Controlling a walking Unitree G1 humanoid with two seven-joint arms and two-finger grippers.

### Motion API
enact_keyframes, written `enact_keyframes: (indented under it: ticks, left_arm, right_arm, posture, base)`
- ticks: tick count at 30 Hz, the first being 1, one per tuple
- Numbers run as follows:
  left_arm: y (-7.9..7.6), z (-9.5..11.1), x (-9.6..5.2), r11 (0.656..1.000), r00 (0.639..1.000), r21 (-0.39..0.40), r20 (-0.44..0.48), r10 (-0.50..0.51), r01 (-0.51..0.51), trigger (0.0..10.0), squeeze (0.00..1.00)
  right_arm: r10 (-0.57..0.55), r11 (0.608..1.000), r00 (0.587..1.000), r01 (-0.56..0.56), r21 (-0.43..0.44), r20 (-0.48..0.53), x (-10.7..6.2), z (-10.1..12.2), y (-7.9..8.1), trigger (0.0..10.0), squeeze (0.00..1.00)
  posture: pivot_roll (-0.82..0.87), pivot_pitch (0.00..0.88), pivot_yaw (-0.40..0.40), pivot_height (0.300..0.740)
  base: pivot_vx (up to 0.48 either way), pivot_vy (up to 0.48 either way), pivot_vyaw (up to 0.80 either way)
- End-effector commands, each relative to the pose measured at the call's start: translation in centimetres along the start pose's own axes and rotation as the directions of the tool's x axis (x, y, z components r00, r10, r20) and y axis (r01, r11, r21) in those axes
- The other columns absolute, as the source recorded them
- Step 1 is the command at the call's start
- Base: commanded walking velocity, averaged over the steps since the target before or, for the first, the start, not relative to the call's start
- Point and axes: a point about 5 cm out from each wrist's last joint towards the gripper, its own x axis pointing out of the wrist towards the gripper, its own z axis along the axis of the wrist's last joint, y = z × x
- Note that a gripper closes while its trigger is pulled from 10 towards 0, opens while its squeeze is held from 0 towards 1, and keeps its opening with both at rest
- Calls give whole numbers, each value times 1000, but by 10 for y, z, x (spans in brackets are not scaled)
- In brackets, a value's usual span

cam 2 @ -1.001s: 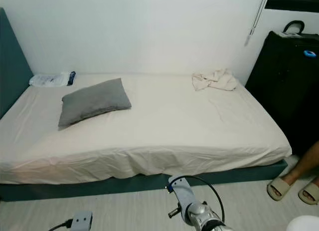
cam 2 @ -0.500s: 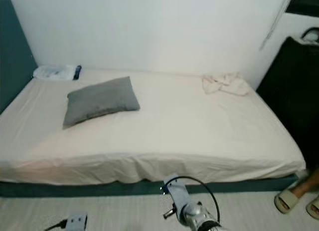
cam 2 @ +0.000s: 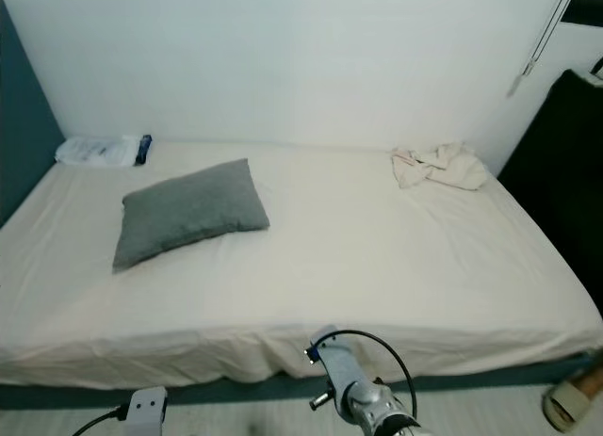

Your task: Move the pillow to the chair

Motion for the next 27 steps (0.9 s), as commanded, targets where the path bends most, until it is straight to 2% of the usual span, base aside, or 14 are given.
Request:
enact_keyframes:
  ticks: [1, 5, 9, 16, 21, 27]
  left_arm:
    - [-4, 1, 1, 1000, 1000, -6, 2, -10, 10, 10000, 0]
    - [-4, 9, 2, 1000, 999, -21, 40, -4, 5, 10000, 0]
    - [-1, 40, 5, 997, 984, -67, 171, 39, -28, 10000, 0]
    - [5, 80, 7, 997, 952, -78, 301, 46, -24, 10000, 0]
    - [4, 88, 7, 997, 945, -77, 325, 42, -18, 10000, 0]
    - [2, 91, 7, 997, 940, -78, 339, 40, -14, 10000, 0]
  right_arm:
    - [2, 1000, 1000, -2, 14, -5, 0, -2, 1, 10000, 0]
    - [2, 1000, 1000, -2, 12, -4, 0, -3, 1, 10000, 0]
    - [-18, 999, 1000, 17, 34, 5, 0, -2, -1, 10000, 0]
    - [-11, 999, 1000, 10, 35, 18, 0, 1, 0, 10000, 0]
    - [-4, 1000, 1000, 4, 23, 20, 0, 2, 1, 10000, 0]
    - [-4, 999, 1000, 4, 33, 13, 0, 0, 1, 10000, 0]
  posture:
    - [6, 32, -80, 740]
    - [7, 40, -80, 740]
    - [13, 48, -80, 740]
    - [11, 48, -78, 740]
    - [5, 49, -74, 740]
    - [0, 51, -71, 740]
  base:
    - [300, 0, 0]
    - [287, 0, 0]
    - [0, 0, 0]
    - [0, 0, 0]
    - [0, 0, 0]
    - [0, 0, -740]
